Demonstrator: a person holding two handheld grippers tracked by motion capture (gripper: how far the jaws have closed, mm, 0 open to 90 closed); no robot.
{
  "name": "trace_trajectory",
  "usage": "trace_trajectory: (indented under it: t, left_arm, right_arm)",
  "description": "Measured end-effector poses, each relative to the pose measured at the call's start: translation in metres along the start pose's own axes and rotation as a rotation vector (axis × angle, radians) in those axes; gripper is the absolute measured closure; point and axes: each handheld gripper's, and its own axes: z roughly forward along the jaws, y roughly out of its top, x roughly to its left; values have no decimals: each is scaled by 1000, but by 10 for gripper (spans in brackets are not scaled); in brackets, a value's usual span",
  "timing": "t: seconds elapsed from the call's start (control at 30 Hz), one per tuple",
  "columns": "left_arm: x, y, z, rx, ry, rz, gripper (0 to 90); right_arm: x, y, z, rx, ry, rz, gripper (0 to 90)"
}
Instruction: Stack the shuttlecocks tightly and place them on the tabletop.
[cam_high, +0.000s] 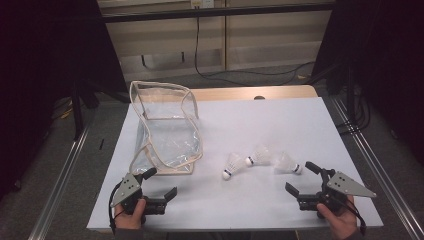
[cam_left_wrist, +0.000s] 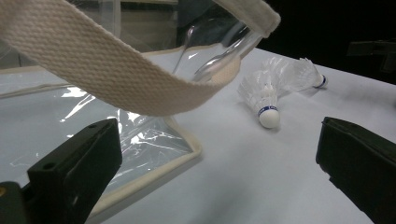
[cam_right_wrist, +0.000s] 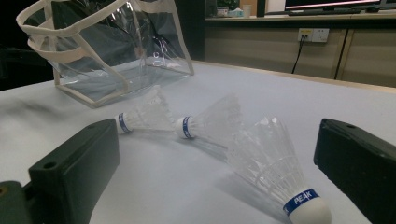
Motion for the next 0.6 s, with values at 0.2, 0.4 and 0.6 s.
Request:
trace_trajectory:
  t: [0.2,0.4,0.6]
  left_arm:
    - [-4,-1,0,13,-22,0,12]
    - [-13,1,8,41,-59,41,18]
    - [-15,0,13,48,-69,23,18]
  right_arm:
    - [-1,1,0,-8,-7,0,0]
    - [1,3,-1,-8,-1,1,0]
    - [2,2,2,4,1,-11,0]
